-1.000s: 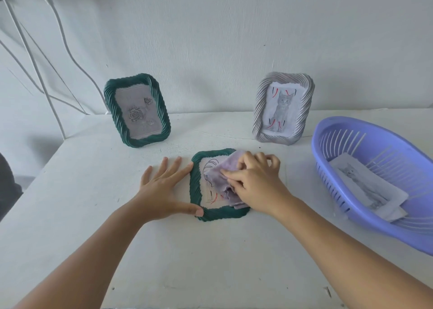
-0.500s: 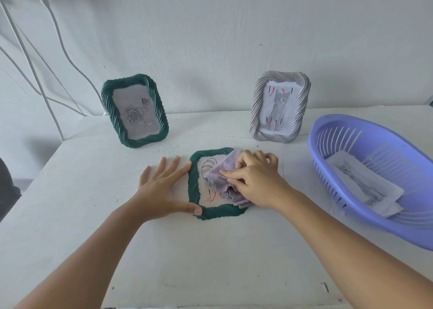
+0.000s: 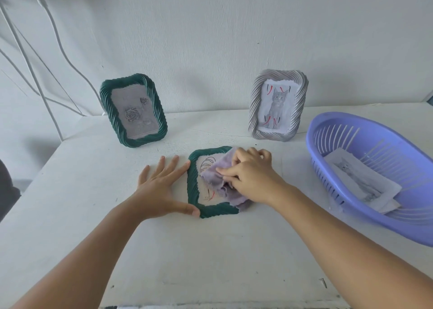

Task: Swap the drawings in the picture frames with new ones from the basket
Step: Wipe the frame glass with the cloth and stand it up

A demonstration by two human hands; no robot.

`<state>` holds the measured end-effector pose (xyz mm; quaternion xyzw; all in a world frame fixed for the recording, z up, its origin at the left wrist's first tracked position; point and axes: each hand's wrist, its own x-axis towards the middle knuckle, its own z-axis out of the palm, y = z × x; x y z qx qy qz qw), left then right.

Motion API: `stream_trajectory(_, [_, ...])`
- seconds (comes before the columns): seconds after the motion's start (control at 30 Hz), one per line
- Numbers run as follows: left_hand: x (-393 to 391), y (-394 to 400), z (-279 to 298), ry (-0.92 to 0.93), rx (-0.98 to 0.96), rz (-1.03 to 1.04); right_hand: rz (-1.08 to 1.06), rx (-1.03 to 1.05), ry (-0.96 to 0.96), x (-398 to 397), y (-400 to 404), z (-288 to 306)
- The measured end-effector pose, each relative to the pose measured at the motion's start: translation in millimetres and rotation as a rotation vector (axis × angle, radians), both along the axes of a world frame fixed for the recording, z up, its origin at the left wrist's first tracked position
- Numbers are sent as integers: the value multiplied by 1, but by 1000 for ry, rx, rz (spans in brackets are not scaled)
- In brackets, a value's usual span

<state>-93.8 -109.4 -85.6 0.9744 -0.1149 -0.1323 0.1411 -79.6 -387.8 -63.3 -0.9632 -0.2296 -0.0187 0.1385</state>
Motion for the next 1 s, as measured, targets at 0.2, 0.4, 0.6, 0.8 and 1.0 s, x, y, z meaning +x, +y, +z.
stream_trajectory(0.2, [1, 1, -1, -7, -12, 3, 171, 31, 106, -16, -1, -4])
stream_trajectory(0.4, [0, 0, -1, -7, -13, 1, 22, 6, 13, -3, 1, 2])
stream_trajectory(0.6, [0, 0, -1, -14, -15, 2, 200, 39, 108, -15, 5, -1])
stream_trajectory(0.8, [0, 0, 1, -8, -8, 0, 42, 33, 20, -4, 3, 1])
stream_trajectory(1.0, [0, 1, 0, -11, -14, -2, 219, 71, 141, -11, 3, -3])
